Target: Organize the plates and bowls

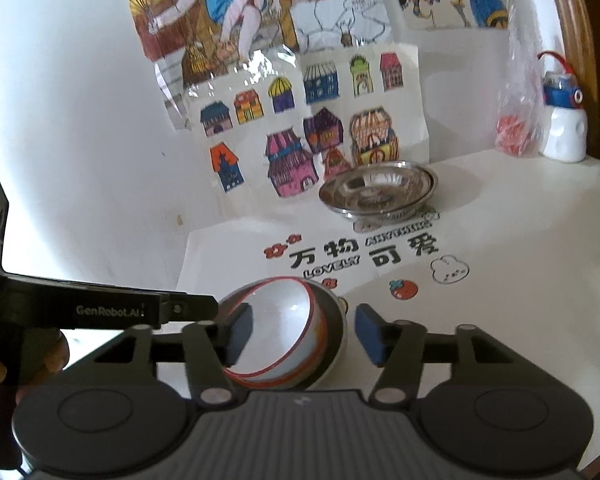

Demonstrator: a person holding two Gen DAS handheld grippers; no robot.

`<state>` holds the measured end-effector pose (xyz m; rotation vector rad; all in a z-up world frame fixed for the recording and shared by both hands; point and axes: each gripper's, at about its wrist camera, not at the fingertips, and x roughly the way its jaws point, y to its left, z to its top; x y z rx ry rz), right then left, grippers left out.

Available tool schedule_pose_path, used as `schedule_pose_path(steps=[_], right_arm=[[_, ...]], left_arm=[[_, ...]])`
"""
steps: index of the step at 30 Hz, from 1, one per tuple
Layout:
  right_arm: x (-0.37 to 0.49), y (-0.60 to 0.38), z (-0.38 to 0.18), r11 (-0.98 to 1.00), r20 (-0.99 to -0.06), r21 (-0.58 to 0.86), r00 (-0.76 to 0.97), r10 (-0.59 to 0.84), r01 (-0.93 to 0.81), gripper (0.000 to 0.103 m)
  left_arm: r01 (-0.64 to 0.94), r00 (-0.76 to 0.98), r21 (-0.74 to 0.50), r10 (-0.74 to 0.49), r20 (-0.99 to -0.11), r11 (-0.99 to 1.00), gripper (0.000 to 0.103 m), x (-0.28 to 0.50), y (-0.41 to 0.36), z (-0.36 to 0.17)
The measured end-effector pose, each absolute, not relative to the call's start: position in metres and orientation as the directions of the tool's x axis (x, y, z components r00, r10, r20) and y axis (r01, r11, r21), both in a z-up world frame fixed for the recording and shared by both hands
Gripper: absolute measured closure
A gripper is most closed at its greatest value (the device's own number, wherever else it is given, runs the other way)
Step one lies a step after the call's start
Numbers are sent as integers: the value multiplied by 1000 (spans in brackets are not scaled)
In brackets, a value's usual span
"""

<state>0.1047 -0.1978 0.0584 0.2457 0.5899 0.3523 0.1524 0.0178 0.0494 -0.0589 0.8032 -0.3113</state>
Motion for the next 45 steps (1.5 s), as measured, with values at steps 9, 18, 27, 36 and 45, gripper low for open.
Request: schedule_pose_path(steps=[9, 18, 27, 36, 45], right_arm=[[84, -215, 67, 889, -388, 323, 811, 438, -326, 2], [67, -220, 74, 899, -318, 257, 847, 425, -355, 0], [34, -210, 47, 960, -443, 256, 869, 221, -114, 0], [31, -161, 43, 1000, -536, 23, 844, 4, 10, 0], [47, -168, 41, 994, -571, 47, 819, -53, 98, 0]], left_arm=[[186, 775, -183, -259, -576, 965, 40, 118, 33, 57], [75, 899, -117, -118, -421, 990, 1, 66, 26, 61], [27, 909, -169, -95, -405, 985, 1, 40, 35, 46], [74, 841, -178, -157, -518, 981, 1, 63, 66, 27], [157, 813, -214, -249, -526, 964, 1, 105, 82, 20]])
